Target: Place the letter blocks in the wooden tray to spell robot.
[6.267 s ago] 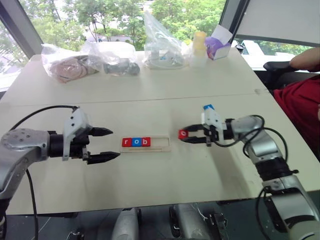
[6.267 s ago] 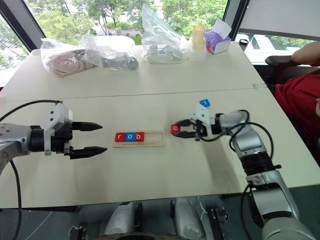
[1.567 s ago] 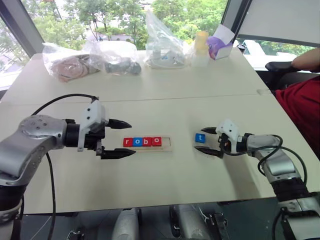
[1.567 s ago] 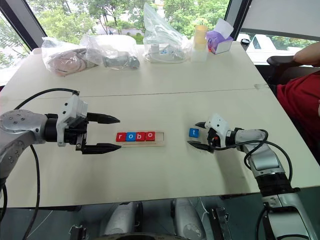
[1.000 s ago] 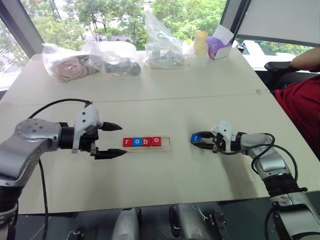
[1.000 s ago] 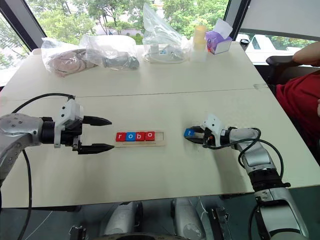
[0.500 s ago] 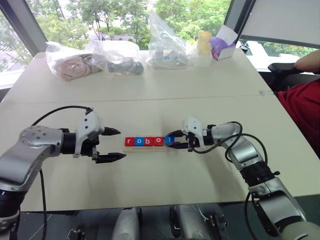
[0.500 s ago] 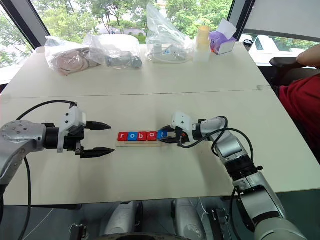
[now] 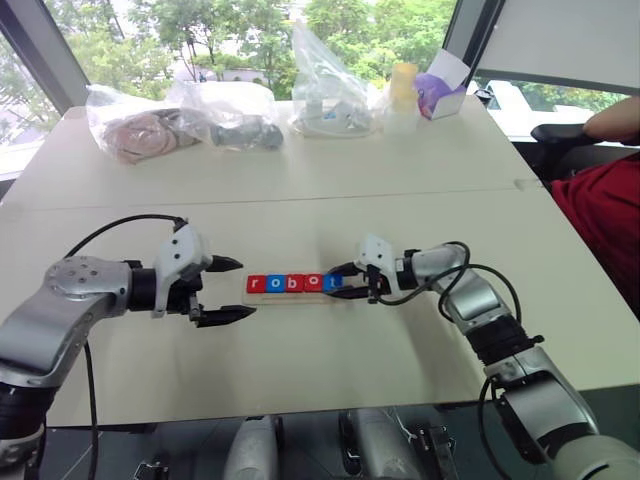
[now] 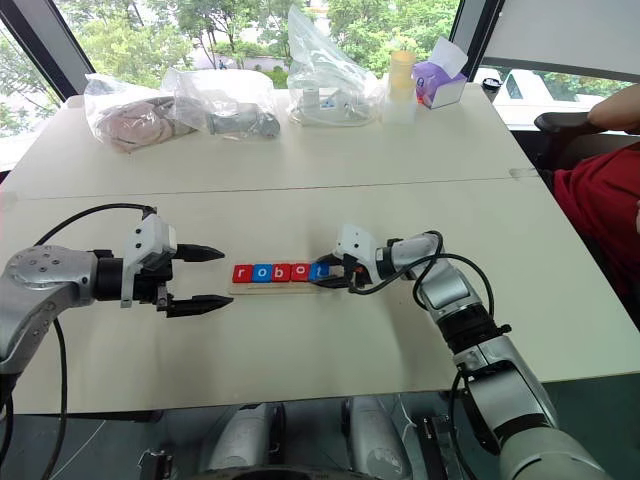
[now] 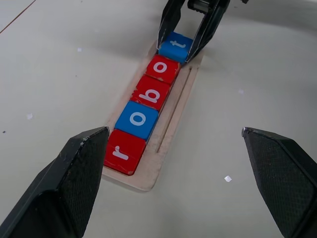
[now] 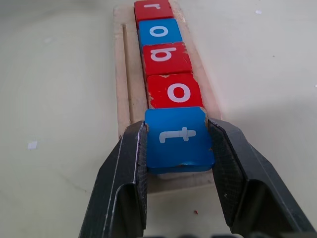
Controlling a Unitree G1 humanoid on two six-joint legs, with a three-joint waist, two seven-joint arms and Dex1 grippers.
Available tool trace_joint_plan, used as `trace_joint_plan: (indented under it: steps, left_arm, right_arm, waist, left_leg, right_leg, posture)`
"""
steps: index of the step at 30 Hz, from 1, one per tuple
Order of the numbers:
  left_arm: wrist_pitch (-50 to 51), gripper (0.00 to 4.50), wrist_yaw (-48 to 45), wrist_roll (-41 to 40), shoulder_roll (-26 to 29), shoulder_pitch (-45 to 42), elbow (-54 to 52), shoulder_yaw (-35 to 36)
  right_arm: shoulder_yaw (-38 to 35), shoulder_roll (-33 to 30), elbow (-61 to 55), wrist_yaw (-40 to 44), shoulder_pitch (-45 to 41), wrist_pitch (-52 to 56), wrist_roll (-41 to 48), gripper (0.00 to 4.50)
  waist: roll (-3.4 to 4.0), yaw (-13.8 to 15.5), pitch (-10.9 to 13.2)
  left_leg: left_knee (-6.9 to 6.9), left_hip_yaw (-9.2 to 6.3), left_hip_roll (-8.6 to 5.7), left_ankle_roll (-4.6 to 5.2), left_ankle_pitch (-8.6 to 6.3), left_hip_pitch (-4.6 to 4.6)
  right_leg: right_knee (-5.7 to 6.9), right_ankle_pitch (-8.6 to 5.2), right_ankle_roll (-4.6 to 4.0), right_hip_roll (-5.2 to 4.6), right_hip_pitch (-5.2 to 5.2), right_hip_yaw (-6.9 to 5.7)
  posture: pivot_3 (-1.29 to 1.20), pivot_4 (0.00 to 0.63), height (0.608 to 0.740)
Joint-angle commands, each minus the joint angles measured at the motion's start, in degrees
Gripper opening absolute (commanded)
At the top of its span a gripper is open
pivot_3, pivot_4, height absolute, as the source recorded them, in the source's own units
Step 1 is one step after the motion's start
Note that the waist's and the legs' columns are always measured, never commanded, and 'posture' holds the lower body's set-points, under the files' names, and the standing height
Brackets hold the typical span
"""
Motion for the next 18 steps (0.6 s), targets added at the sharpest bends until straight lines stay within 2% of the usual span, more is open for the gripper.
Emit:
trace_joint_plan:
  steps: [1,8,10,15,18]
  left_arm:
    - [0.01,4.50,1.00,-0.77,-1.06,-1.11,-1.61,0.70]
    - [0.05,4.50,1.26,-0.26,-1.52,-1.58,-1.54,0.44]
    - [0.06,4.50,1.27,-0.24,-1.51,-1.57,-1.55,0.51]
    - [-0.06,4.50,1.33,-0.08,-1.43,-1.18,-1.65,0.69]
    - [-0.37,4.50,1.52,0.27,-1.27,-1.13,-1.08,1.13]
  right_arm:
    - [-0.32,1.25,0.87,-0.65,-1.24,-1.91,-0.23,1.20]
    - [-0.15,2.53,2.34,-0.77,-1.70,-2.69,-0.65,1.20]
    - [-0.25,2.69,2.62,-0.76,-1.62,-2.77,-0.70,2.27]
    - [-1.37,2.50,1.28,-1.46,-1.48,-1.91,-0.16,4.48]
    - [-4.23,1.68,-1.26,-2.93,-1.17,-0.11,1.65,4.48]
  waist:
    - [0.00,0.00,0.00]
    - [0.00,-0.09,0.00]
    - [0.00,-0.09,0.00]
    - [0.00,-0.07,0.00]
    - [0.00,-0.07,0.00]
  left_leg:
    - [0.00,0.00,0.00,0.00,0.00,0.00]
    - [0.00,-0.01,0.00,0.00,0.00,0.00]
    - [0.00,0.00,0.00,0.00,0.00,0.01]
    - [0.00,0.00,0.00,0.00,0.00,0.01]
    - [0.00,0.00,0.00,0.00,0.00,0.00]
  right_leg:
    - [0.00,0.00,0.00,0.00,0.00,0.00]
    - [0.01,0.00,0.00,0.00,0.00,0.00]
    - [0.02,0.00,0.00,0.00,0.00,0.00]
    - [0.02,0.00,0.00,0.00,0.00,0.00]
    - [0.02,0.00,0.00,0.00,0.00,0.00]
  posture:
    - [0.00,0.150,0.740]
    - [0.00,0.150,0.740]
    - [0.00,0.150,0.740]
    - [0.00,0.150,0.740]
    - [0.00,0.150,0.740]
